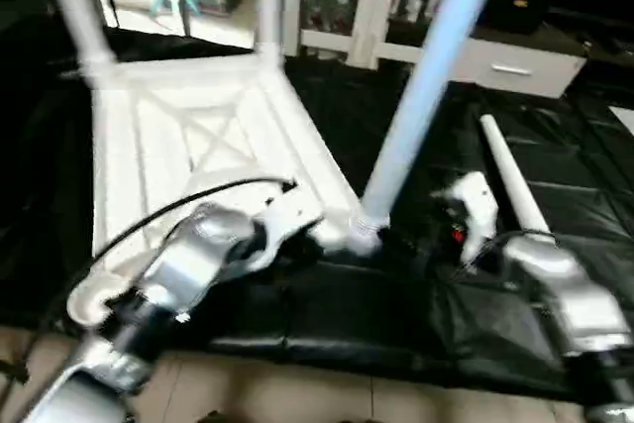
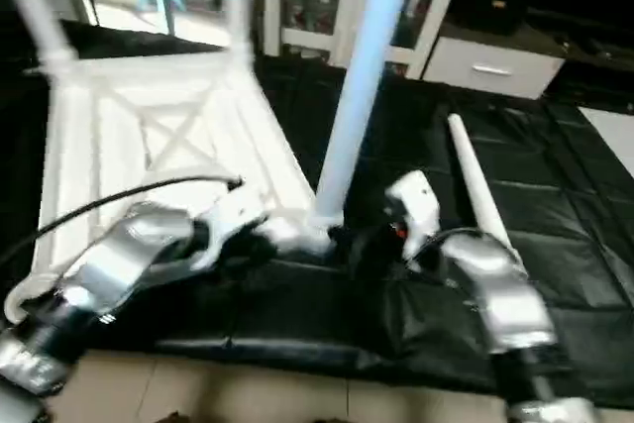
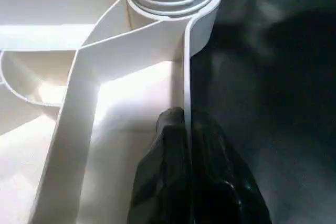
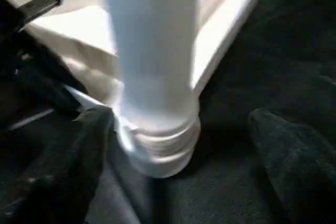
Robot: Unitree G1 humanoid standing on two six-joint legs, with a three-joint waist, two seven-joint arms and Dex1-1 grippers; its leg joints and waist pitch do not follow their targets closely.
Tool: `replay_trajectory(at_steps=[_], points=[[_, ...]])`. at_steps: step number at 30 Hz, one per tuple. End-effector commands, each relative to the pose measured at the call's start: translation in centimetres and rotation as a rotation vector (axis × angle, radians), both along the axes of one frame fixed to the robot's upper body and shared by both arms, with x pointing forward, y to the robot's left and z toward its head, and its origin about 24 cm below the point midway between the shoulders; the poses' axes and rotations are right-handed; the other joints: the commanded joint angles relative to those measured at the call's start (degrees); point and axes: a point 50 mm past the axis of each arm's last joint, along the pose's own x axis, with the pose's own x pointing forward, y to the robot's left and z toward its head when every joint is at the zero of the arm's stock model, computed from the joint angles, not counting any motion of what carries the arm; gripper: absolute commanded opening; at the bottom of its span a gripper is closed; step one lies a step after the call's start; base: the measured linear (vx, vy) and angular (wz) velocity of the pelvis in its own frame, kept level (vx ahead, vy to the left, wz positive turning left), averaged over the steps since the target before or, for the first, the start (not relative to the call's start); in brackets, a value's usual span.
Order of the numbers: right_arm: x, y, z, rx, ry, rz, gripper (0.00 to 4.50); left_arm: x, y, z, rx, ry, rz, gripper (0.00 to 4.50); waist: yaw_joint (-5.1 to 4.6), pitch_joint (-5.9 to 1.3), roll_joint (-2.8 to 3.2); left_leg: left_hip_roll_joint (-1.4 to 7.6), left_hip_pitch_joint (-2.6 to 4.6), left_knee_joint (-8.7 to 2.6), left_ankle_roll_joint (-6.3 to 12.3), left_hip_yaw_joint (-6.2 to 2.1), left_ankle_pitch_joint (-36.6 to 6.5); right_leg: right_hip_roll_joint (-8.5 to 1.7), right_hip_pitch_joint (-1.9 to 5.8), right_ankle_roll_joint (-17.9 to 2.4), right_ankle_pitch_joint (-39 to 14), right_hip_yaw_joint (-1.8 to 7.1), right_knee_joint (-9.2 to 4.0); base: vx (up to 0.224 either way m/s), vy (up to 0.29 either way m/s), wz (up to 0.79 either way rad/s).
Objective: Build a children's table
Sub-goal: Rotate leg to tighten
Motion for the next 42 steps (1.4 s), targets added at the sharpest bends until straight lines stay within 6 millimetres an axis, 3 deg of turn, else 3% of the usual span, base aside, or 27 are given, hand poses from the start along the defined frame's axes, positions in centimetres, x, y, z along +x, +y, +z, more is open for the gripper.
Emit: replay_trajectory(at_steps=[1,2,4,5,13,22,23,26,28,32,33,38,39,42], points=[[-0.5,-0.2,0.5,-0.013,0.015,0.087,4.47,-1.2,-1.4,0.2,-0.030,0.027,-0.131,0.00,-0.02,-3.37,0.60,0.76,0.46,-4.29,1.95,0.49,-13.73,-2.43,3.22,-8.14,-18.59,2.62,-4.22,0.000,0.000,0.00],[-0.7,-0.3,0.5,-0.022,0.023,0.110,4.47,-1.4,-1.3,0.3,-0.030,0.033,-0.146,0.00,-0.02,-3.45,0.35,0.72,0.34,-4.22,1.98,0.47,-13.62,-2.37,3.42,-8.38,-18.02,2.56,-4.01,0.000,0.000,0.00],[-1.0,-0.5,0.5,-0.034,0.053,0.173,4.47,-1.7,-1.2,0.4,-0.027,0.042,-0.171,0.00,0.19,-3.50,0.45,0.75,0.11,-4.25,2.13,0.44,-12.44,-2.46,3.69,-8.87,-16.50,2.62,-3.71,0.000,0.000,0.00],[-1.1,-0.4,0.5,-0.034,0.062,0.190,4.47,-1.8,-1.2,0.4,-0.025,0.042,-0.175,0.00,0.20,-3.50,-0.01,0.71,0.01,-4.20,2.26,0.48,-12.28,-2.45,3.78,-8.77,-16.64,2.59,-3.77,0.000,0.000,0.00],[-1.4,0.7,-0.3,-0.102,0.099,0.342,4.47,-2.1,-1.1,0.5,-0.021,0.052,-0.198,0.00,0.43,-3.54,0.08,0.63,-0.13,-4.12,1.68,0.39,-11.41,-2.61,3.77,-7.90,-18.45,2.59,-3.83,0.000,0.000,0.00],[-0.3,1.4,-0.4,-0.101,0.057,0.348,4.47,-2.1,-1.0,0.5,-0.013,0.055,-0.204,0.00,0.59,-3.76,0.05,0.62,-0.03,-3.99,1.66,0.47,-9.94,-2.46,3.91,-9.64,-14.09,2.63,-3.19,0.000,0.000,0.00],[-0.3,1.4,-0.4,-0.098,0.056,0.350,4.20,-2.2,-1.0,0.5,-0.011,0.056,-0.205,0.00,0.62,-3.75,0.07,0.62,-0.05,-4.00,1.69,0.45,-9.88,-2.47,3.94,-9.67,-14.05,2.64,-3.14,0.000,0.000,0.00],[-0.5,1.6,-0.6,-0.097,0.062,0.378,4.09,-2.2,-0.9,0.4,-0.007,0.059,-0.205,0.00,0.66,-3.69,0.11,0.56,-0.09,-3.99,1.70,0.49,-10.46,-2.52,3.96,-9.32,-15.32,2.64,-3.33,0.000,0.000,0.00],[-0.5,1.6,-0.7,-0.095,0.064,0.383,3.75,-2.2,-0.9,0.4,-0.006,0.059,-0.205,0.00,0.66,-3.66,0.12,0.60,-0.05,-4.00,1.56,0.46,-10.96,-2.51,3.88,-9.13,-16.18,2.62,-3.44,0.000,0.000,0.00],[-0.6,1.5,-0.8,-0.092,0.066,0.385,3.64,-2.2,-0.8,0.4,0.000,0.062,-0.205,0.00,0.73,-3.69,0.15,0.60,-0.01,-4.02,1.34,0.41,-11.20,-2.50,3.88,-8.78,-16.68,2.60,-3.47,0.000,0.000,0.00],[-0.6,1.4,-0.8,-0.092,0.066,0.386,3.39,-2.2,-0.8,0.4,0.001,0.062,-0.206,0.00,0.73,-3.69,0.14,0.60,0.00,-4.01,1.35,0.42,-11.17,-2.49,3.88,-8.79,-16.58,2.61,-3.46,0.000,0.000,0.00],[-0.7,1.3,-0.9,-0.097,0.074,0.397,3.11,-2.2,-0.8,0.4,0.003,0.065,-0.207,0.00,0.81,-3.77,0.21,0.59,0.03,-3.95,1.52,0.47,-10.46,-2.47,3.91,-9.39,-15.02,2.63,-3.26,0.000,0.000,0.00],[-0.8,1.3,-1.0,-0.101,0.078,0.404,2.88,-2.2,-0.8,0.4,0.004,0.066,-0.208,0.00,0.83,-3.74,0.20,0.60,-0.01,-3.96,1.59,0.47,-10.60,-2.46,3.92,-9.45,-15.10,2.62,-3.26,0.000,0.000,0.00],[-0.9,1.3,-1.2,-0.107,0.082,0.407,2.81,-2.2,-0.8,0.3,0.005,0.067,-0.208,0.00,0.83,-3.74,0.19,0.61,0.00,-3.99,1.47,0.42,-10.77,-2.46,3.97,-9.40,-15.39,2.60,-3.25,0.000,0.000,0.00]])
